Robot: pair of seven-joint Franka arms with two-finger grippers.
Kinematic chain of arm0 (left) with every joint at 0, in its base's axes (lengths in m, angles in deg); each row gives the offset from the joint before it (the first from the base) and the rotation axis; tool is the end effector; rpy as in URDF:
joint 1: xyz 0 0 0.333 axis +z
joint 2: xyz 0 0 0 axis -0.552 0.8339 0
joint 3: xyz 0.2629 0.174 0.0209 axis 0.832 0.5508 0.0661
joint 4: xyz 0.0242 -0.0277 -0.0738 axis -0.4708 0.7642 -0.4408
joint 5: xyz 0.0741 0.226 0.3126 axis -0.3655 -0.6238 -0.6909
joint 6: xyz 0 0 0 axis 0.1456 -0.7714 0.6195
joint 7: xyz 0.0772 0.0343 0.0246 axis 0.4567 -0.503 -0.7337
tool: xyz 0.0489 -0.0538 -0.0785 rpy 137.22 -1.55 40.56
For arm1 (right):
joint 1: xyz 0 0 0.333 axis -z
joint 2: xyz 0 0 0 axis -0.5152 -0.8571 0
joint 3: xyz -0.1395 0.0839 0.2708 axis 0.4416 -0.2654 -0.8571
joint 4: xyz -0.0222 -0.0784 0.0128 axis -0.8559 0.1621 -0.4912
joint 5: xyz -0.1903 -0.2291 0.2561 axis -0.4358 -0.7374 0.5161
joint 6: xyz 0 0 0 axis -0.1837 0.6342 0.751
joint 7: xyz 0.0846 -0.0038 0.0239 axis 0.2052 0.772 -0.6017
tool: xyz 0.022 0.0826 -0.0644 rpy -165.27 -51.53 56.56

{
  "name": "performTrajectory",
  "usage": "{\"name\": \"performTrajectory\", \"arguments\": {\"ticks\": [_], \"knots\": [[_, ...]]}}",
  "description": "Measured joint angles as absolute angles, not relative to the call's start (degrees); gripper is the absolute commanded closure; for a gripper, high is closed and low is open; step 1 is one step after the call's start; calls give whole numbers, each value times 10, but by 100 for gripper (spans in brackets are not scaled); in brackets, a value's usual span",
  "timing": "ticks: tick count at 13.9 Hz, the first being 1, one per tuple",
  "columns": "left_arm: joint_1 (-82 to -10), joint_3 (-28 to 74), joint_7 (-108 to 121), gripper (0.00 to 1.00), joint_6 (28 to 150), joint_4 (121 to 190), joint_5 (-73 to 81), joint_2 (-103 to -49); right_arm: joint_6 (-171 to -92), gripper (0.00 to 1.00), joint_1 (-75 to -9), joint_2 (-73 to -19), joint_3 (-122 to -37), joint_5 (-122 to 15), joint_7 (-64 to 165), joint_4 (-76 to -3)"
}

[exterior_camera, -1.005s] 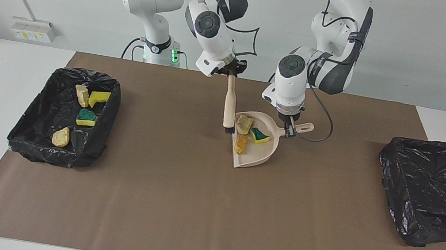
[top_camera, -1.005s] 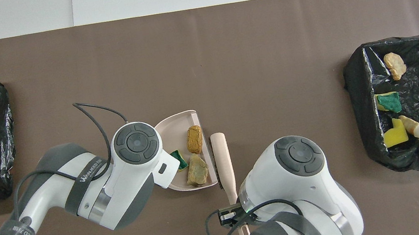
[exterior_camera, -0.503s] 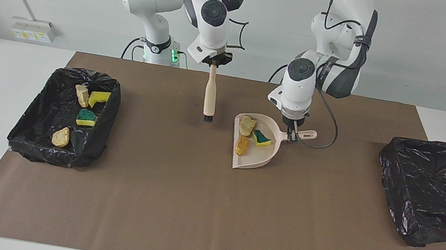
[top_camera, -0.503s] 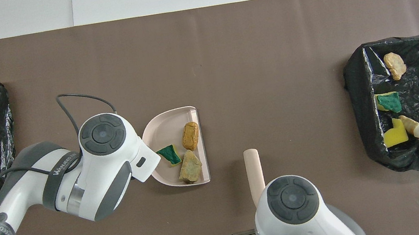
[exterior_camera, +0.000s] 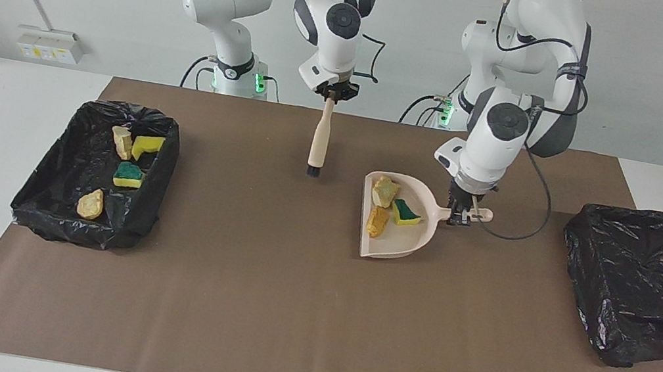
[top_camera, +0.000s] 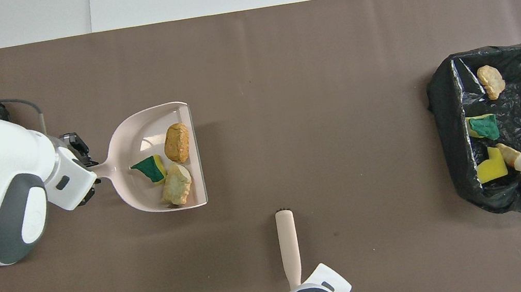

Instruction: Sweep and dump trash in bin

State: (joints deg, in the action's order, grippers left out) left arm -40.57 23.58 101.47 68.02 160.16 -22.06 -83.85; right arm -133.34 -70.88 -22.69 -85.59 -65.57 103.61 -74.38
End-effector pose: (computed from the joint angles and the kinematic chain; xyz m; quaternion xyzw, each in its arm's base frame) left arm 0.5575 -0.0945 0.4426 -0.7102 0.7040 -0.0031 0.0074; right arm 0.2587 0.3696 0.3517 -0.9887 0.0227 0.1479 0.0036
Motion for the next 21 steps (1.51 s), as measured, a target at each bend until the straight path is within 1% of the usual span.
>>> {"name": "performTrajectory", "arguments": {"ticks": [4, 7, 8, 10, 12, 13, 17, 19, 21], "knots": [[-264, 241, 1117, 100, 617, 1541, -184, -848, -1358, 100, -721, -239, -856, -656, 1043, -752], [-162, 243, 1183, 100, 592, 1496, -165, -841, -1368, 100, -730, -241, -855, -656, 1043, -761], [-135, 244, 1191, 100, 588, 1480, -165, -835, -1368, 98, -731, -242, -855, -656, 1043, -762], [-90, 243, 1203, 100, 581, 1446, -165, -817, -1368, 78, -729, -245, -854, -656, 1042, -763], [-60, 243, 1221, 100, 562, 1391, -175, -785, -1370, 65, -720, -248, -853, -656, 1040, -763], [-54, 243, 1222, 100, 553, 1362, -192, -767, -1370, 62, -716, -249, -852, -656, 1036, -763], [-20, 243, 1248, 100, 552, 1276, -255, -694, -1370, 62, -709, -254, -851, -656, 1012, -763], [-5, 242, 1278, 100, 582, 1257, -313, -670, -1371, 62, -709, -254, -851, -655, 1000, -763], [-10, 233, 1295, 100, 634, 1257, -410, -663, -1371, 59, -709, -255, -851, -655, 998, -763]]}}
